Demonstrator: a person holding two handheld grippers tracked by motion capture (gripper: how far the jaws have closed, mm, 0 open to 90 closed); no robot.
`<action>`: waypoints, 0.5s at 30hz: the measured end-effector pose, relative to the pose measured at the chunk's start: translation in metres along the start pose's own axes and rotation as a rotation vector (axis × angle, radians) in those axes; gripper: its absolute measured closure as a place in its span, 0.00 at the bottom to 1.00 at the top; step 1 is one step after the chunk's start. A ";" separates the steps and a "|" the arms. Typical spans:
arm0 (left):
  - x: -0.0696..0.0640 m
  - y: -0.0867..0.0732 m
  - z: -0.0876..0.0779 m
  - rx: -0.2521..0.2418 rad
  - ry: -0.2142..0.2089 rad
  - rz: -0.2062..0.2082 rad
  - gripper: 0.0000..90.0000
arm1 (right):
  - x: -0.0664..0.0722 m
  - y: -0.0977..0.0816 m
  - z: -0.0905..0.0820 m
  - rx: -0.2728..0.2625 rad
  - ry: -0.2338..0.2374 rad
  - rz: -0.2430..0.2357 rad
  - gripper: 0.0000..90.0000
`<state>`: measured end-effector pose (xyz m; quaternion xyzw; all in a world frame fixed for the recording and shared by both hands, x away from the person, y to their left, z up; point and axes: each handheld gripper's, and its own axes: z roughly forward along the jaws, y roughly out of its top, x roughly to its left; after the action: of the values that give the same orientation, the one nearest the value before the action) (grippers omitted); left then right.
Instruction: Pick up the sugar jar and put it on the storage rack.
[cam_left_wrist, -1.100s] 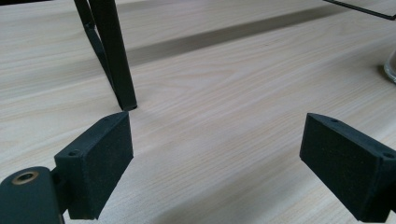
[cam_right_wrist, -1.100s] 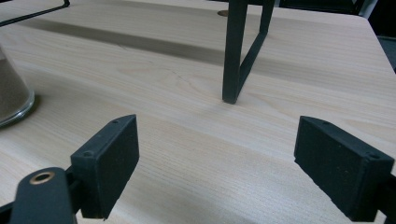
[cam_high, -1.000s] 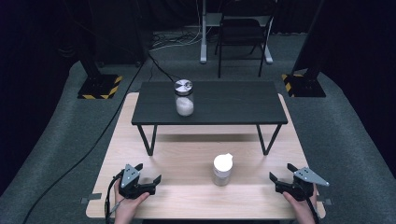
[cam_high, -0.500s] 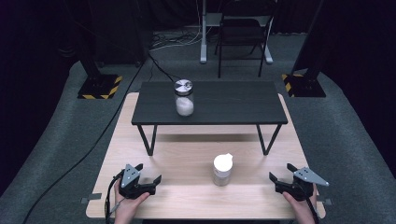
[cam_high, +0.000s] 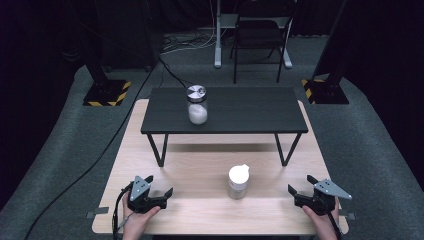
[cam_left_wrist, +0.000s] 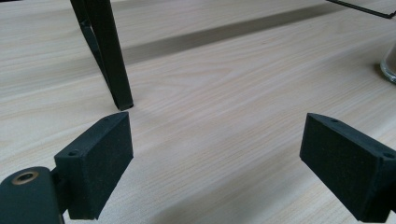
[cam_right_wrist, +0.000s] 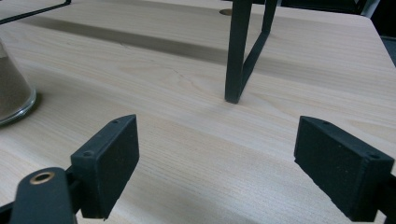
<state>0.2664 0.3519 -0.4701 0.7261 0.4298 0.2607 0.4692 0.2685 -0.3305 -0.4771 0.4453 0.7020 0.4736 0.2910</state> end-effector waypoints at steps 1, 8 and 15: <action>0.000 0.000 0.000 0.000 0.000 0.001 0.10 | 0.000 0.000 0.000 0.000 0.000 0.000 0.14; 0.000 0.000 0.000 0.001 0.000 0.001 0.10 | 0.001 0.000 0.000 0.001 -0.002 -0.006 0.14; -0.001 0.000 0.000 0.002 0.002 0.005 0.10 | 0.001 0.000 0.000 0.000 -0.001 -0.005 0.14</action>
<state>0.2663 0.3505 -0.4700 0.7274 0.4286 0.2623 0.4674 0.2682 -0.3297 -0.4771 0.4438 0.7030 0.4726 0.2925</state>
